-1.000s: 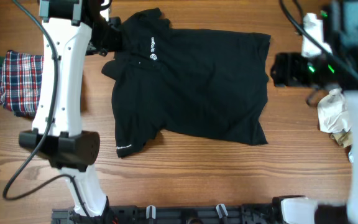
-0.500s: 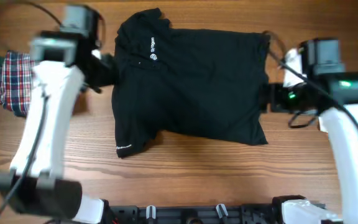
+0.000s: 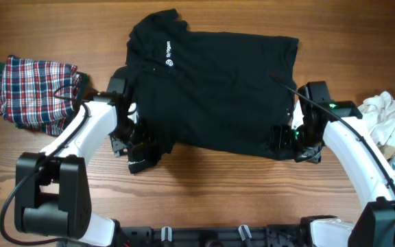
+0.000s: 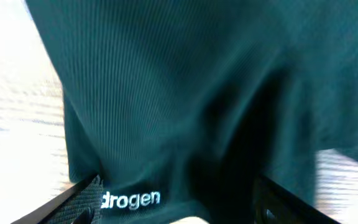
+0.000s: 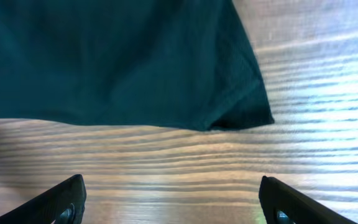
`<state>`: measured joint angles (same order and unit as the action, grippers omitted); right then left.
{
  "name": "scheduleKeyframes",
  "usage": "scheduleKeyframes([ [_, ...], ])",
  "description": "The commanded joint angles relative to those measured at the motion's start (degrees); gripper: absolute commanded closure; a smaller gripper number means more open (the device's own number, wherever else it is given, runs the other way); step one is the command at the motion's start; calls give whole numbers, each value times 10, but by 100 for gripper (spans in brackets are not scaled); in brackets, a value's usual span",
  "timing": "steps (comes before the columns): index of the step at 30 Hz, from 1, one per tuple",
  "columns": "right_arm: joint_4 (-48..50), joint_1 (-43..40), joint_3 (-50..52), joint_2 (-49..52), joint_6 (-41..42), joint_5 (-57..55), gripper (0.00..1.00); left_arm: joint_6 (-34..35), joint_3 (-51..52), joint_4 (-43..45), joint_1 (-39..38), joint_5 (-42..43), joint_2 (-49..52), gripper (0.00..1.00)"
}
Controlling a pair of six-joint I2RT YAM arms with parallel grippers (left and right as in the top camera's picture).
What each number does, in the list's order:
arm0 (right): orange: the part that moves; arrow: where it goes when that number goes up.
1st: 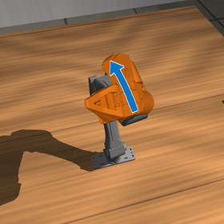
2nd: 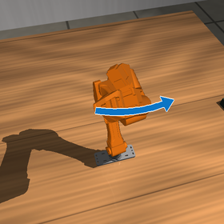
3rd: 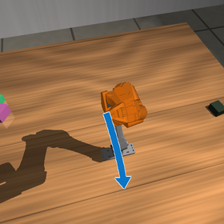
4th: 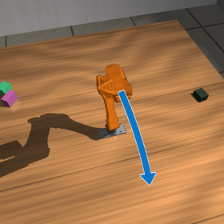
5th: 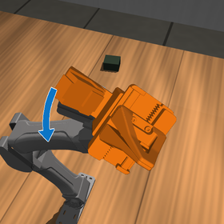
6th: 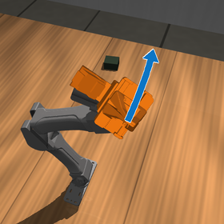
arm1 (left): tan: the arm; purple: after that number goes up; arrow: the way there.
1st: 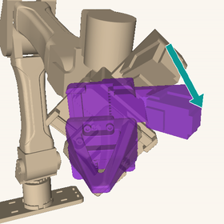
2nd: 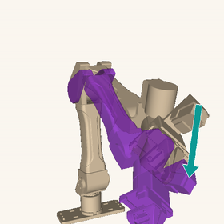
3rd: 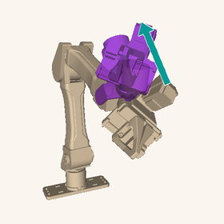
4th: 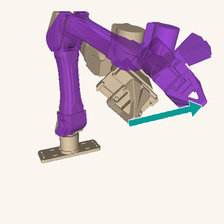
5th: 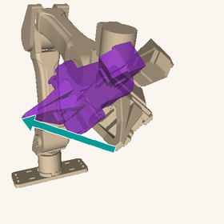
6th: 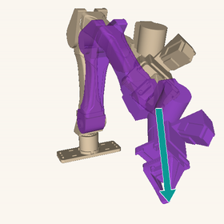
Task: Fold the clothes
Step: 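Grasp the shirt's bottom hem corners with both grippers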
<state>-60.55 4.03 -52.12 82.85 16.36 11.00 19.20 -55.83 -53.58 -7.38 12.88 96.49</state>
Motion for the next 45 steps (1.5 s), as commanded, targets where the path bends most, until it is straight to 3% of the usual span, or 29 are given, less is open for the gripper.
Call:
scheduleKeyframes([
  [1, 16, 1, 20, 3, 21, 12, 10, 12, 14, 7, 2, -2, -10, 24],
  [10, 58, 1, 20, 3, 49, 16, 11, 8, 7, -88, 29, -58, -40, 32],
  [16, 82, 1, 20, 3, 83, 16, 11, 10, 17, -48, 57, -47, -52, 17],
  [20, 94, 1, 20, 3, 98, 16, 11, 10, 62, 12, 56, 20, -52, 18],
  [25, 103, 1, 20, 3, 97, 16, 11, 10, 99, 29, 56, 26, -52, 21],
  [28, 104, 1, 20, 3, 97, 15, 11, 10, 118, 40, 56, 37, -52, 33],
  [31, 104, 1, 20, 3, 97, 15, 11, 11, 121, 57, 56, 40, -52, 54],
  [32, 105, 1, 20, 3, 97, 13, 11, 11, 121, 59, 56, 44, -52, 64],
  [34, 105, 1, 20, 3, 97, 10, 12, 12, 120, 61, 56, 56, -52, 93],
  [36, 106, 1, 20, 3, 95, 3, 14, 12, 115, 58, 56, 65, -54, 96],
  [41, 122, 1, 20, 13, 128, -2, 31, 12, 76, 5, 56, 68, -79, 96],
  [43, 122, 1, 20, 23, 141, -3, 28, 12, 63, -11, 56, 68, -96, 96],
  [45, 120, 1, 20, 37, 150, -30, 15, 12, 54, -25, 56, 68, -120, 96],
])
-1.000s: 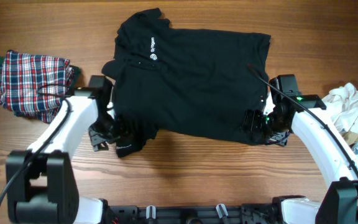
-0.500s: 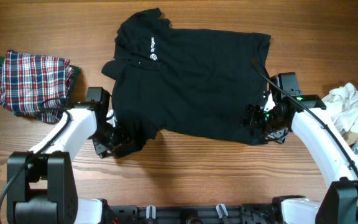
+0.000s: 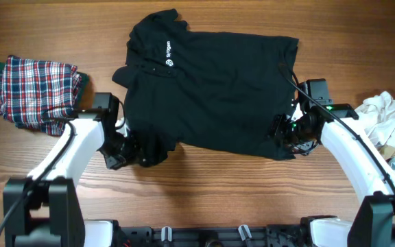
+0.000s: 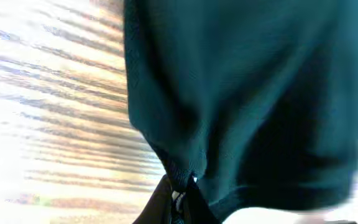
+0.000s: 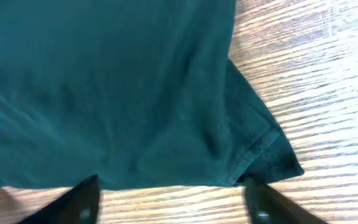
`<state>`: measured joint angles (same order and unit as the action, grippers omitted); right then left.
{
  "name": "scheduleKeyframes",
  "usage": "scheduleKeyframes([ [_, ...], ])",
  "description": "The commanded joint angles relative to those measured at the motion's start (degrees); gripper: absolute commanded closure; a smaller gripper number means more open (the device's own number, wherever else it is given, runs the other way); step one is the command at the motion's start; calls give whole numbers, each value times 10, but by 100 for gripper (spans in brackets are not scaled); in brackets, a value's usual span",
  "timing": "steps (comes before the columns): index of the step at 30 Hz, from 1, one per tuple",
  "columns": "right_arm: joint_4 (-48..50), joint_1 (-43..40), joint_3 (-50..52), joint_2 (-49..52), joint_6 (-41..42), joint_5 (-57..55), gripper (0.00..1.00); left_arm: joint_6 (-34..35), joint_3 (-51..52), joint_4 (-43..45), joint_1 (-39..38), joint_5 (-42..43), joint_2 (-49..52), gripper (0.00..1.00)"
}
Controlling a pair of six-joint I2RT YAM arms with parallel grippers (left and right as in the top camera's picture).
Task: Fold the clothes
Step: 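Grasp the shirt's bottom hem corners with both grippers, then fold the bottom hem upward toward the collar with both grippers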
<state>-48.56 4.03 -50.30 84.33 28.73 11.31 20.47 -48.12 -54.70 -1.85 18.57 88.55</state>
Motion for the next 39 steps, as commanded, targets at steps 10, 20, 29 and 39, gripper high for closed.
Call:
scheduleKeyframes([
  [10, -25, 1, 17, 101, 28, -26, 12, 0, -26, -35, 1, 11, -141, 96],
  [20, 121, 1, 107, 97, 40, -5, 72, 0, -26, -36, 1, 12, -143, 96],
  [29, -31, 1, 37, -99, 9, -83, 96, -2, -146, -102, 1, 7, -184, 96],
  [39, -146, 1, -1, -263, 23, -191, 96, 0, -276, -216, 1, -37, -284, 96],
])
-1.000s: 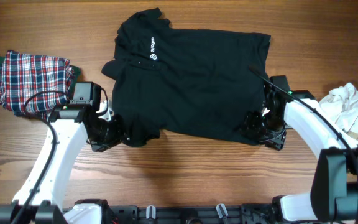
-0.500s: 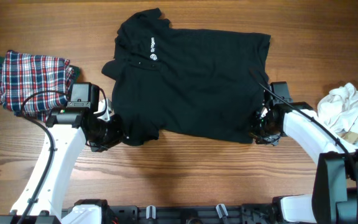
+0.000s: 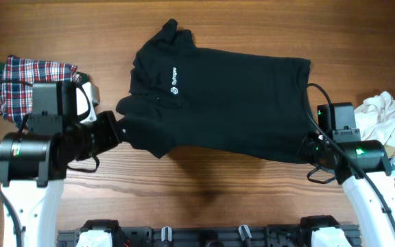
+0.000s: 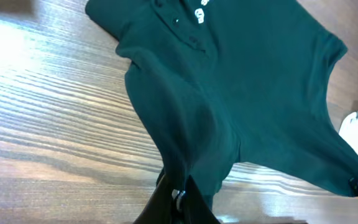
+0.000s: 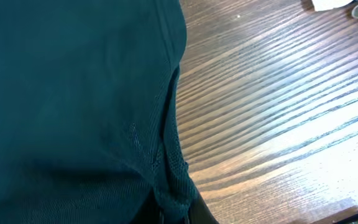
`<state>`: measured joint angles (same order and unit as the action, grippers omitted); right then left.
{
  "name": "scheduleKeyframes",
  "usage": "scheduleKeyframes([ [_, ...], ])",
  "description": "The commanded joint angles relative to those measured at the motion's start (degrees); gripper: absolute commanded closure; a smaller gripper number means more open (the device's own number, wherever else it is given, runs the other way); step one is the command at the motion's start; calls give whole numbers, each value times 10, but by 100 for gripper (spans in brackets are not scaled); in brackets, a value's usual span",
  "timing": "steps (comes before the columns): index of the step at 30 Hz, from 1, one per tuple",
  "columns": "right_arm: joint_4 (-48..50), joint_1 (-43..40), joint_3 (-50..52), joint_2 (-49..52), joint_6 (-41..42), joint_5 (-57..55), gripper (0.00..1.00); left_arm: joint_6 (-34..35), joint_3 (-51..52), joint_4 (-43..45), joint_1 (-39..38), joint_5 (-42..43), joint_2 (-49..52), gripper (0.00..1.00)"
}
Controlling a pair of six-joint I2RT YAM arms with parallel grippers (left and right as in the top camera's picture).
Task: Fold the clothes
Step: 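Fold the bottom hem upward toward the collar with both grippers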
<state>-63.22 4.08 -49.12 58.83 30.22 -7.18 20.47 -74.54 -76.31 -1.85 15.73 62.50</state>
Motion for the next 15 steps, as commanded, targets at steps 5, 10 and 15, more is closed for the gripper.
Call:
scheduleKeyframes([
  [5, 27, 1, -13, 39, -3, 106, 96, -7, -11, 64, 1, -10, 24, 96],
  [10, 95, 1, -13, 137, -16, 146, 95, -25, -11, 116, -7, -8, 162, 96],
  [15, 192, -51, -13, 235, 1, 146, 92, -33, -11, 184, -32, -13, 260, 96],
])
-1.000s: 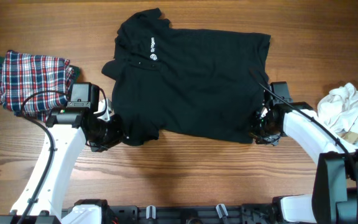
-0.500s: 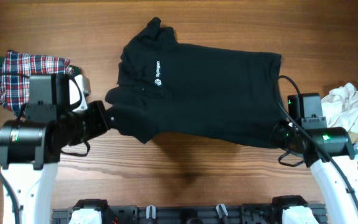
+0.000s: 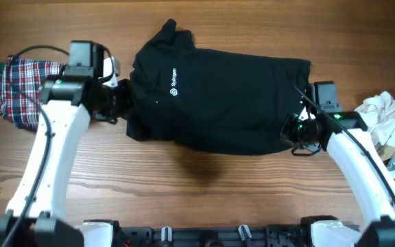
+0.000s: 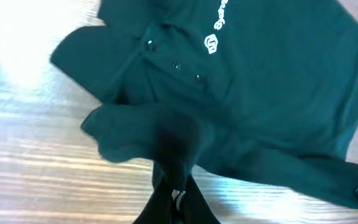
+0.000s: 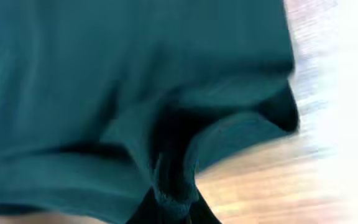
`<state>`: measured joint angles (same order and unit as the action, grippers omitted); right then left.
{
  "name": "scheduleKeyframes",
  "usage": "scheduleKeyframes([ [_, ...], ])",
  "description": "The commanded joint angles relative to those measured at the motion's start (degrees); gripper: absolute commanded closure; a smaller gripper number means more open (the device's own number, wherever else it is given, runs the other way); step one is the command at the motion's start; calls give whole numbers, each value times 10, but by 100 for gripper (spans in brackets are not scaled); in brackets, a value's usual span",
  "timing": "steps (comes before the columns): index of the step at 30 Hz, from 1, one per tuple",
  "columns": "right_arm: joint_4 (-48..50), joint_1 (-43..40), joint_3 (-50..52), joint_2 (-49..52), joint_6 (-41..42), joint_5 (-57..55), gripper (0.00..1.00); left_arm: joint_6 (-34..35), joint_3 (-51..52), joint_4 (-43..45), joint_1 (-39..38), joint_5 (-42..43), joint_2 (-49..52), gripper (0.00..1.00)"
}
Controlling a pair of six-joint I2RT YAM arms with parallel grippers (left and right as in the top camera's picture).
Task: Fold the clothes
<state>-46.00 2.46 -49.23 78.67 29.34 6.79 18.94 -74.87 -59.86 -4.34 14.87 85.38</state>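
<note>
A black polo shirt (image 3: 218, 96) with a small white chest logo (image 3: 173, 90) lies across the middle of the table, its near part lifted and doubled back. My left gripper (image 3: 118, 99) is shut on the shirt's left edge near the collar; the wrist view shows cloth (image 4: 148, 127) bunched between the closed fingers, with buttons and logo (image 4: 212, 43) beyond. At the shirt's right hem my right gripper (image 3: 295, 130) is shut on a fold of fabric (image 5: 176, 155).
A folded red-and-blue plaid garment (image 3: 29, 82) lies at the far left, close to my left arm. A crumpled white cloth (image 3: 389, 120) sits at the right edge. Bare wooden tabletop (image 3: 204, 192) runs along the front.
My left gripper has gone from the shirt's near left corner up to beside the collar, carrying cloth. My right gripper has moved slightly inward and up. The shirt's near edge now lies farther back.
First both grippers sat at the shirt's near corners, the right one open beside the hem, the left one open around the bunched left corner. Then the left was shut on fabric. Later both held cloth, lifted. Now the near edge is carried over the shirt.
</note>
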Motion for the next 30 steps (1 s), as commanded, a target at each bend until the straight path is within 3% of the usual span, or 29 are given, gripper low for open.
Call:
scheduleKeyframes([
  [1, 34, -62, -12, 56, 9, 9, 92, -18, -8, 34, -7, -5, 43, 96],
  [7, 113, -108, -12, 69, -22, 38, 88, -18, -8, 98, -7, -23, 82, 96],
  [9, 116, -108, -12, 71, -22, 36, 77, -18, -8, 104, -7, -30, 97, 96],
  [11, 124, -108, -12, 73, -22, 31, 74, -20, -8, 109, -7, -30, 111, 96],
  [16, 131, -109, -12, 73, -24, 13, 75, -23, -8, 137, -7, -67, 118, 96],
  [19, 115, -108, -12, 73, -39, 5, 67, -40, -8, 117, -7, -83, 118, 86],
  [20, 106, -108, -12, 73, -39, 6, 63, -40, -8, 106, -7, -93, 118, 74],
  [22, 89, -108, -12, 73, -56, 6, 57, -40, -8, 90, -7, -146, 118, 39],
  [23, 84, -108, -12, 73, -61, 7, 56, -40, -8, 88, -6, -155, 118, 32],
  [25, 79, -108, -12, 73, -82, 31, 54, -39, -8, 78, -7, -128, 118, 46],
  [27, 78, -108, -12, 73, -99, 64, 49, -35, -8, 58, -7, -53, 118, 48],
  [28, 78, -108, -12, 73, -100, 75, 49, -35, -8, 58, -9, -20, 118, 54],
  [29, 81, -108, -12, 73, -105, 83, 49, -35, -8, 59, -11, -8, 118, 62],
  [30, 93, -108, -12, 73, -122, 101, 56, -35, -8, 69, -19, -1, 118, 83],
])
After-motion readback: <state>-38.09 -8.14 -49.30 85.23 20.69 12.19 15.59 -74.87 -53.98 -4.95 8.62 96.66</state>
